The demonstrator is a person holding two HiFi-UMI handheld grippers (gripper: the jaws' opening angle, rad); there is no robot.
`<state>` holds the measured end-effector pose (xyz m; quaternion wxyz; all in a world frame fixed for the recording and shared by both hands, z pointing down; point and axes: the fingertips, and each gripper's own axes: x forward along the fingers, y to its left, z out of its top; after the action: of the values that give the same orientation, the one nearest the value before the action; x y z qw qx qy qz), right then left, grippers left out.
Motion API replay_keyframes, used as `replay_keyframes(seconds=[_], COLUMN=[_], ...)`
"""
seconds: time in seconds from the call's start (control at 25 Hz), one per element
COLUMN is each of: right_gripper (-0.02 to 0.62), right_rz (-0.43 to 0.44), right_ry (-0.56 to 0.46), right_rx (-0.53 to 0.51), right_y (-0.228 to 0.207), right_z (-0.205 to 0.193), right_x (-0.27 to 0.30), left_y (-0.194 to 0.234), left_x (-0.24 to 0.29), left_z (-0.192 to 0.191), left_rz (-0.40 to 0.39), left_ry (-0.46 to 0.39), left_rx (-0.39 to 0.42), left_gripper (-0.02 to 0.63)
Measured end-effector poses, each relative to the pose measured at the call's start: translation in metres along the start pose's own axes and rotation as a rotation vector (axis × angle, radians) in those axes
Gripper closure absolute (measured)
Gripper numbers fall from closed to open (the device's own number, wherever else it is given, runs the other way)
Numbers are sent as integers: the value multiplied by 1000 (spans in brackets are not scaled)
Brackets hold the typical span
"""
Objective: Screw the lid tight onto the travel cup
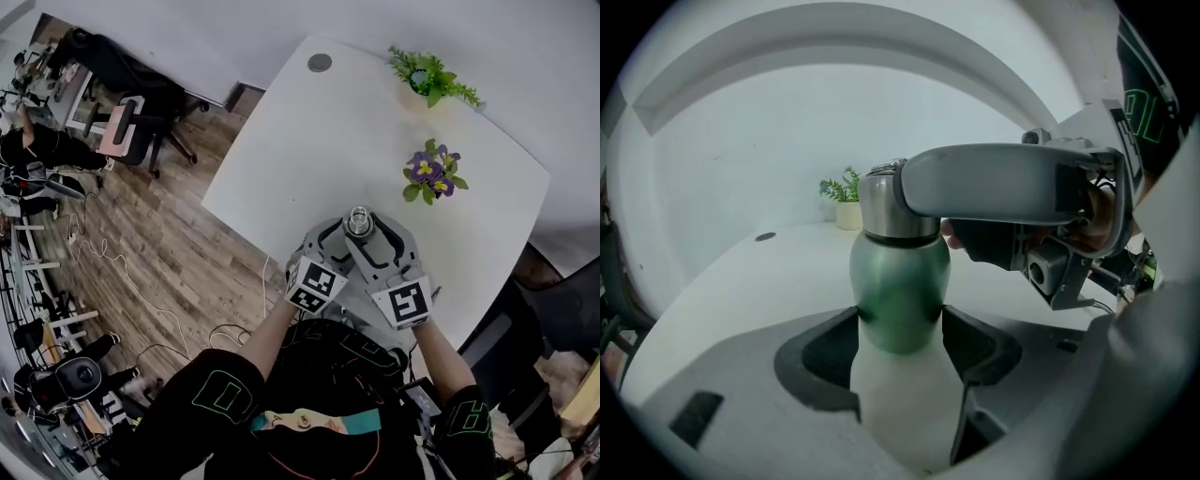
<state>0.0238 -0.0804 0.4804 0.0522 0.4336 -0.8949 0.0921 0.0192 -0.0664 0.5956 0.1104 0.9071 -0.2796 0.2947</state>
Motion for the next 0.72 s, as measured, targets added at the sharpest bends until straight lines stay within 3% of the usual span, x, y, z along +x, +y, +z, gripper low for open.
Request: replay_keyframes(seconds=[0.12, 0.28, 0.72], right_gripper=[362, 359, 336], right_rz=[-24, 43, 464], right_ry=[4, 47, 141], right_rx=[16, 2, -96], right_y=[0, 1, 7], right_z=[-1, -2, 0], right_x=[0, 0, -2], left_y=[0, -1, 0], left_x=[0, 0, 3], left_z=[0, -1, -3], left_rz=[2, 1, -12], left_ry=[-1, -1, -7], left_rx=[-1, -2, -4], left_gripper=[321, 322, 325])
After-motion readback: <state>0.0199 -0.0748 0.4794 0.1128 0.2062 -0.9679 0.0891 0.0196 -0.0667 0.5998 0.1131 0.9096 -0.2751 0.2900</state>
